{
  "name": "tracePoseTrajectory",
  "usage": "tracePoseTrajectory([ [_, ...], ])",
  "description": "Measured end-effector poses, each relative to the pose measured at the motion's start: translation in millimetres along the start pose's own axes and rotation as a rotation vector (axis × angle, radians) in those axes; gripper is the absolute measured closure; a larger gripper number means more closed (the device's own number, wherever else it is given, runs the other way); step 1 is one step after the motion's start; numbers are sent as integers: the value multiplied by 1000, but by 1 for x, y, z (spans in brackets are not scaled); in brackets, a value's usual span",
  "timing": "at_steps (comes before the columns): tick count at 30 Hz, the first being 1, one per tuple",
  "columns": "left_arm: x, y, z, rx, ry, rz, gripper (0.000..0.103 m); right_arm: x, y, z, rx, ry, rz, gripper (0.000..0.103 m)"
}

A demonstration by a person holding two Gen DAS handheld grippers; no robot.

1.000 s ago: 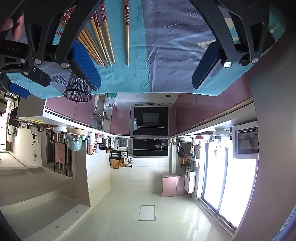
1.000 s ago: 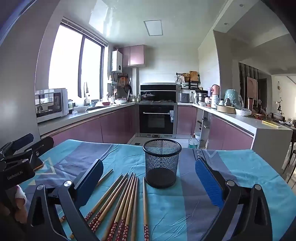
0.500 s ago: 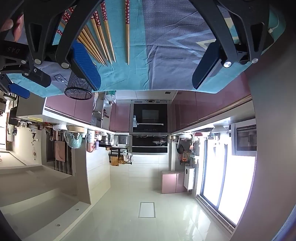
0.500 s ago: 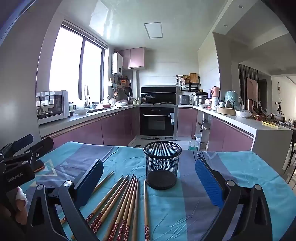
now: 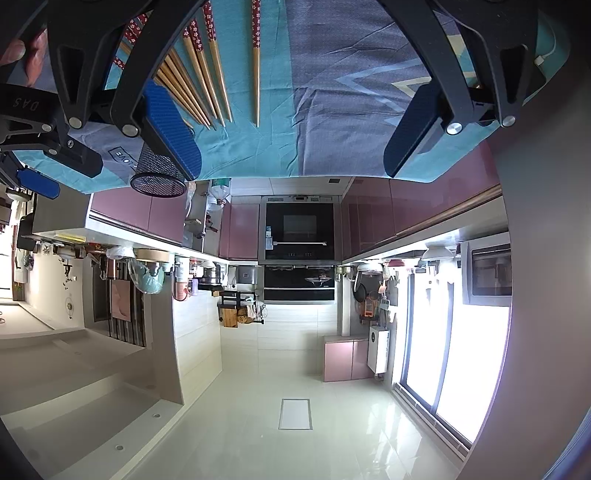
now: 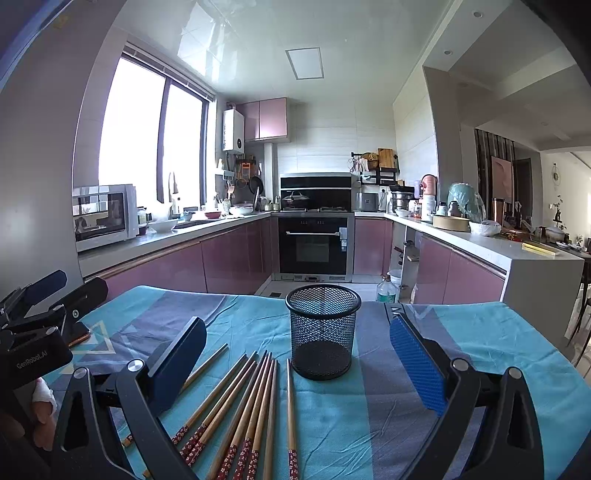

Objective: Organize utensils

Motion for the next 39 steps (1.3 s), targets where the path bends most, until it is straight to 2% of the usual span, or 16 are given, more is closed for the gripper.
tracePoseTrajectory([
  [39,-3,-3,1,-1,-1,-5,6,-1,0,-2,3,2,-6,7],
])
Point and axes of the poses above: each gripper's, at about its wrist camera, not at the fingertips, and z roughly against the way its jaws point, y to its left, x to its top, the point moved 1 cm from there along -z, roughly the way its jaws point, and after that the axes turned 7 degrees about z, right-handed, at the moved point
